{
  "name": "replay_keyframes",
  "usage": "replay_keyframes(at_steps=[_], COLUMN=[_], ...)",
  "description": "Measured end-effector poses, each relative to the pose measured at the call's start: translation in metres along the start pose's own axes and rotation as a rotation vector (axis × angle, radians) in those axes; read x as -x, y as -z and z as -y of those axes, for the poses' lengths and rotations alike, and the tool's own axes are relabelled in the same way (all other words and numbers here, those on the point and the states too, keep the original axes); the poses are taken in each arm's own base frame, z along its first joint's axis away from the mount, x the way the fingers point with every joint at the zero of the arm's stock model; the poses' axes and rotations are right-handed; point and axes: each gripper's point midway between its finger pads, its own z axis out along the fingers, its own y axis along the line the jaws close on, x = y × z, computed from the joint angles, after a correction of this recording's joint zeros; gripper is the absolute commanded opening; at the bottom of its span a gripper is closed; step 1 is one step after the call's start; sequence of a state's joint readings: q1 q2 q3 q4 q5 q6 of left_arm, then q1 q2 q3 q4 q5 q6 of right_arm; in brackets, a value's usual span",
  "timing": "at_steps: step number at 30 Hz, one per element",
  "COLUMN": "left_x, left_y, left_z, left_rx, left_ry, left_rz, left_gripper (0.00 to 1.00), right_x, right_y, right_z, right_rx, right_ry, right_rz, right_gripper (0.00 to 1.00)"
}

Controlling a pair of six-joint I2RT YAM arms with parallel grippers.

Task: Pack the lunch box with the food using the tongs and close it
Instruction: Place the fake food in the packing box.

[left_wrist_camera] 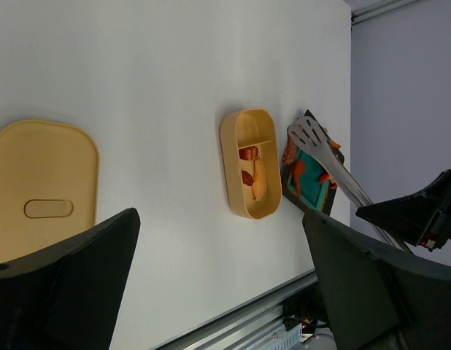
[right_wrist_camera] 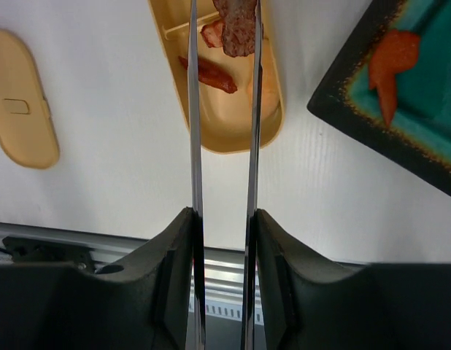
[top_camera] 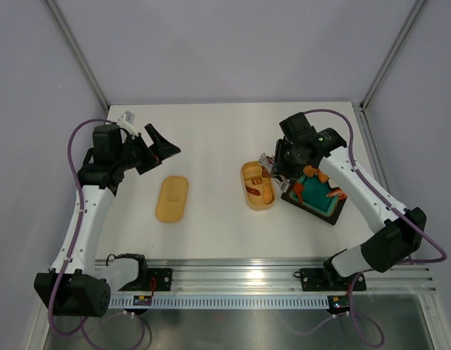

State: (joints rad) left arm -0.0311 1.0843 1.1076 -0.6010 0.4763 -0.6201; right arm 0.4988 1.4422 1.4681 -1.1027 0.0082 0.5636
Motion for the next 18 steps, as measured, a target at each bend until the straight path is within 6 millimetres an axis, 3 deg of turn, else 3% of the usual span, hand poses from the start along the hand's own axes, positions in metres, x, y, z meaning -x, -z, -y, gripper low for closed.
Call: replay_keyframes(at_steps=[8,14,18], left_x=[0.0,0.0,0.0], left_y=[0.0,0.0,0.0], left_z=[0.0,0.0,0.0], left_rx=[0.0,0.0,0.001], left_ry=[-0.001,-0.002,-0.002], left_rz=[0.0,0.0,0.0], left_gripper=[0.99,0.99,0.99], right_x=[0.017,0.019,0.017], right_y=[-0.027,-0.042,-0.042], right_z=[-0.027,-0.031,-0.03], right_rx=[0.086,0.116,0.134], right_ry=[-0.148,-0.275,-0.355], right_rz=[0.065,0.101,0.131], right_gripper=[0.33,0.33,0.33])
